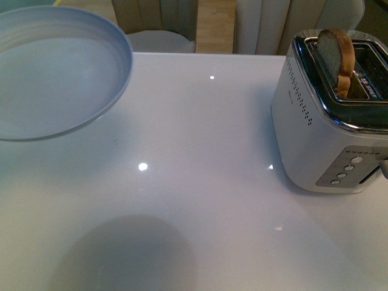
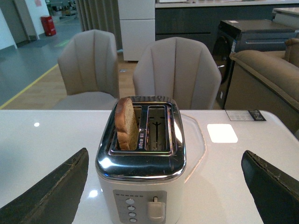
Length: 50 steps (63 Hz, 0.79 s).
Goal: Left arm holds plate, right arm toasts bread
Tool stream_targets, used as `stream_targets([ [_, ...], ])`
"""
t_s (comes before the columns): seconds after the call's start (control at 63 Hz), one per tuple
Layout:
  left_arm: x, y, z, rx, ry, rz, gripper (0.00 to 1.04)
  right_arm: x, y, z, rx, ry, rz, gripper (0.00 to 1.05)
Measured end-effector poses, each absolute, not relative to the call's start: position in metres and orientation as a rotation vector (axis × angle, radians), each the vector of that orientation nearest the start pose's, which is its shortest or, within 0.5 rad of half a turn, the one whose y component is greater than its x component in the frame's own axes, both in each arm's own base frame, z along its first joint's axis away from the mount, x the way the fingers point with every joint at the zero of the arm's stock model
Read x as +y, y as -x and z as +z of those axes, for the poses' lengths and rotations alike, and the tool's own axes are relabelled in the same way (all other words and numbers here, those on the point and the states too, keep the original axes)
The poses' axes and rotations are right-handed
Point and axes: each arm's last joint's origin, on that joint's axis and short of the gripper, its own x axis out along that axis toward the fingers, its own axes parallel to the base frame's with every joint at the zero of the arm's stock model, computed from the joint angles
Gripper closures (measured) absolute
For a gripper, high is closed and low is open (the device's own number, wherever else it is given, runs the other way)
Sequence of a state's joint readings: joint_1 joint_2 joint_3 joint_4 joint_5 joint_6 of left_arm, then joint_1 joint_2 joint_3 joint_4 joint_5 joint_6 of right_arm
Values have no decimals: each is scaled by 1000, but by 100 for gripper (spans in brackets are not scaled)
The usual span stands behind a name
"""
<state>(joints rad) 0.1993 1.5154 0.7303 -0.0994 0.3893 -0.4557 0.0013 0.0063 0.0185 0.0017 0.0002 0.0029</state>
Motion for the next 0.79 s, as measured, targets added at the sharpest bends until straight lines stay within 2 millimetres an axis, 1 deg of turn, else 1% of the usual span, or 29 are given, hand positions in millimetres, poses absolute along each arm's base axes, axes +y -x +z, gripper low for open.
stream_targets([
  [0.095, 66, -280, 145, 895, 679, 47, 102, 0, -97, 169, -14, -3, 1, 9],
  [0.143, 76, -282, 131, 911, 683, 53, 102, 0, -97, 169, -14, -3, 1, 9],
  [0.27, 93, -284, 101, 958, 705, 63, 102, 0, -97, 169, -14, -3, 1, 9],
  [0.508, 113, -301, 68, 978, 708, 19, 102, 0, -97, 169, -14, -3, 1, 9],
  [0.794, 125, -318, 31, 1007, 704, -30, 102, 0, -97, 169, -14, -3, 1, 9],
])
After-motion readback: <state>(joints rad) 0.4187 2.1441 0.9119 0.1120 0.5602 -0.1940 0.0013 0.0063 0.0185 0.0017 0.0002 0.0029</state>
